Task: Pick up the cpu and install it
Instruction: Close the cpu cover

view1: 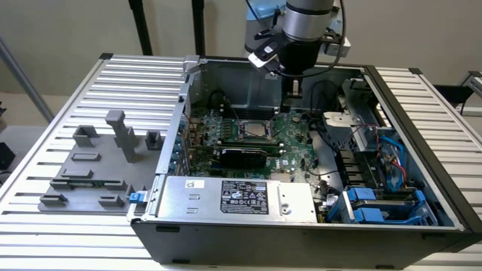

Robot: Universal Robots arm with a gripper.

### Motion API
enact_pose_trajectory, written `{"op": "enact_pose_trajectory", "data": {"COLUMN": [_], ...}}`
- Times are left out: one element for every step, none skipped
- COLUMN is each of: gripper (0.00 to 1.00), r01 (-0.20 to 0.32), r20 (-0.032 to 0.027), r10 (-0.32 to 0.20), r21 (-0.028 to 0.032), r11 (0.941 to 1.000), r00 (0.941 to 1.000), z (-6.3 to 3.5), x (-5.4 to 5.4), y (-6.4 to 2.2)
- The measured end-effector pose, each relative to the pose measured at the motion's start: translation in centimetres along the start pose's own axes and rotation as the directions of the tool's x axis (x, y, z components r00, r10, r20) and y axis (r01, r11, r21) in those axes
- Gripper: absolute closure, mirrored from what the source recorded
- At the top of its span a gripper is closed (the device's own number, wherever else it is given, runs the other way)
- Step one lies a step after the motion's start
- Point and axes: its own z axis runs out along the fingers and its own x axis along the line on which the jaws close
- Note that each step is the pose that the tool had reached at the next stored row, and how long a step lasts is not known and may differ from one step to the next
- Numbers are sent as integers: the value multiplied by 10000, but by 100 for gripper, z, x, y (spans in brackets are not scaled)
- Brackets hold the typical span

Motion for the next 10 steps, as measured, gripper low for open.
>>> {"op": "enact_pose_trajectory", "data": {"gripper": [89,89,89,89,89,89,89,89,89,89], "r01": [0,1,0,2,4,8,13,19,31,51], "r20": [1,2,2,1,1,0,1,3,2,1], "r10": [0,-1,0,-2,-4,-8,-13,-19,-31,-51], "r21": [7,11,14,16,17,22,26,30,29,29], "r11": [10000,10000,10000,10000,10000,10000,10000,10000,10000,10000], "r00": [10000,10000,10000,10000,10000,10000,10000,10000,10000,10000], "z": [0,0,0,1,4,13,25,41,59,79], "x": [2,5,8,11,14,17,20,23,25,27], "y": [45,90,135,184,228,273,318,361,391,410]}}
